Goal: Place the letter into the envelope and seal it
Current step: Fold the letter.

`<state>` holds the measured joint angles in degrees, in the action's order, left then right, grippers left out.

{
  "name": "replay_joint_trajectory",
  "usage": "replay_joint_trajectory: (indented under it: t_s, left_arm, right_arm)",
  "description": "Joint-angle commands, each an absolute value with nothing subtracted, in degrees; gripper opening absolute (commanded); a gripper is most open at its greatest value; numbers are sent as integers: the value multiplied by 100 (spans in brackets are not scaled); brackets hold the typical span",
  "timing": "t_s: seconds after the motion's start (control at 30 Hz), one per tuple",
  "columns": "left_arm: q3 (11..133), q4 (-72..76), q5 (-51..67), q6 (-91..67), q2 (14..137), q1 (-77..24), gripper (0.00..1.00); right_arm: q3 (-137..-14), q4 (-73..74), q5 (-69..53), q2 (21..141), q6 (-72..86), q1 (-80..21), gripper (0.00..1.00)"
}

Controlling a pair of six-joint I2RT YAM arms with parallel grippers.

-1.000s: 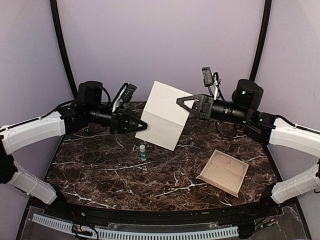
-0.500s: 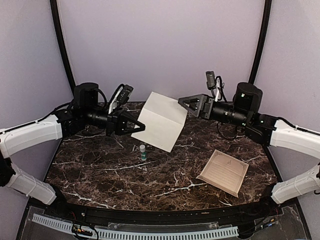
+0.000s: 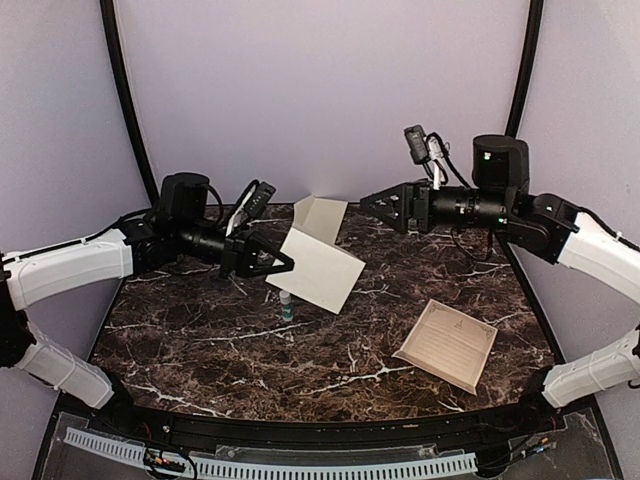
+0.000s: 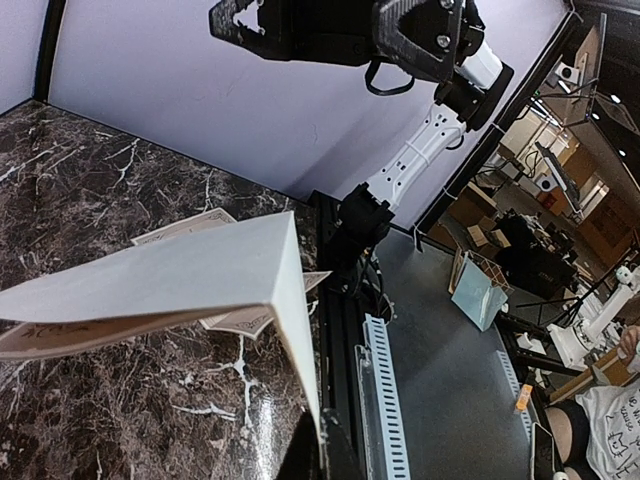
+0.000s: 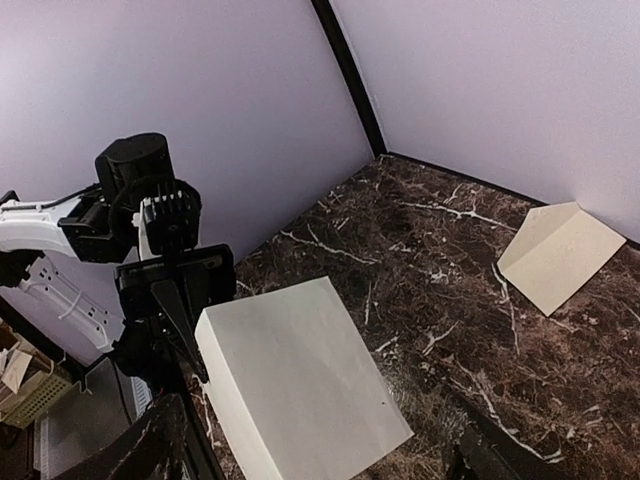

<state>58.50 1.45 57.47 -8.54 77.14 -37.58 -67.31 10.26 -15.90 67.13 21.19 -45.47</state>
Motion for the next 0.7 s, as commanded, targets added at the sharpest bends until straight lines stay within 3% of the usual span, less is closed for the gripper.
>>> replay_joint_trajectory:
  t_s: [0.0, 0.27, 0.43, 0.53, 0.67]
  left_arm:
    - [5950, 45, 5803, -734, 7662, -3753, 0]
    - [5951, 107, 6002, -795, 7769, -3753, 0]
    - [5933, 144, 6096, -792, 7739, -3748, 0]
    - [5932, 158, 6148, -807, 7739, -3759, 0]
    - [5948, 159, 6266, -817, 7784, -3761, 0]
  right_arm:
    - [-7401, 2281, -1856, 7215, 1255, -4973, 81]
    - [-7975, 2776, -1847, 7909, 918, -5486, 59]
    - [-8089, 2826, -1821, 8070, 837, -5554, 52]
    - [-8140, 2870, -1825, 8130, 817, -5555, 43]
    - [-8199, 2918, -1915, 8198, 810, -5563, 40]
